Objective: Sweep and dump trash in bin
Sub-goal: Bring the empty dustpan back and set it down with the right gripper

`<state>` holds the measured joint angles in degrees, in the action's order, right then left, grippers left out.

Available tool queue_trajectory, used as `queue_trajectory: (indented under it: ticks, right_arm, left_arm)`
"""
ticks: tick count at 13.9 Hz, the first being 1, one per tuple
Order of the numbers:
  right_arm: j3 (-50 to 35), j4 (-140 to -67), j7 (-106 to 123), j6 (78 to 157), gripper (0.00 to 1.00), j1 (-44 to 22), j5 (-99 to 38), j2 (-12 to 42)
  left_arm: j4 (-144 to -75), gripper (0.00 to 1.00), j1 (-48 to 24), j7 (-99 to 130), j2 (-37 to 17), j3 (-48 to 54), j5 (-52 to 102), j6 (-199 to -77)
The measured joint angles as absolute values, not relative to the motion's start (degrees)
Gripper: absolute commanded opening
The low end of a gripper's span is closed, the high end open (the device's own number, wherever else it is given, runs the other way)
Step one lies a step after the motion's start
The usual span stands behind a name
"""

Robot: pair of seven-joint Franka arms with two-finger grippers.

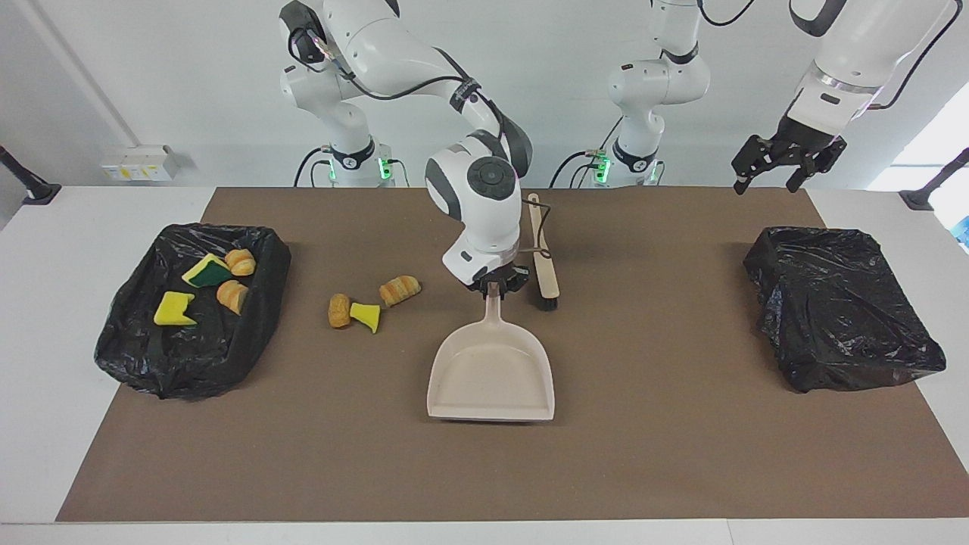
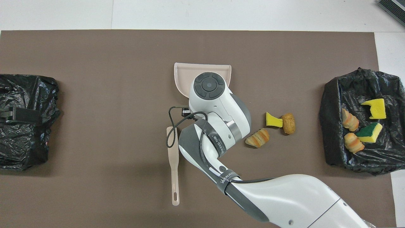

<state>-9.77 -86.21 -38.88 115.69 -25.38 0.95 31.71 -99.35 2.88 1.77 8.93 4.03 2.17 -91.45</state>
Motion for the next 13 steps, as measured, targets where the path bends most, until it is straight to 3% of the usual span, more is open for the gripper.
queue_trajectory:
  ticks: [4,7,10,13]
  right_arm:
    - [-9.81,-85.37,-39.68,113.41,1.00,-25.97,0.56,30.79]
    - [-9.91,-85.41,-39.70,106.57,1.00,-26.89,0.53,27.44]
    - [-9.93,-89.21,-39.70,103.04,1.00,-27.13,-0.92,20.21]
    - [-9.94,-99.23,-39.71,103.77,1.00,-27.33,-5.25,11.36]
  left_arm:
    - [-99.55,1.00,2.88,1.77,8.87,4.08,2.17,-92.01]
    - [-99.90,1.00,2.88,1.77,8.62,4.13,2.17,-93.91]
    - [-100.27,1.00,2.81,1.77,8.13,4.21,2.18,-96.17]
    - [-100.99,1.00,1.74,1.95,7.47,4.58,2.20,-98.47]
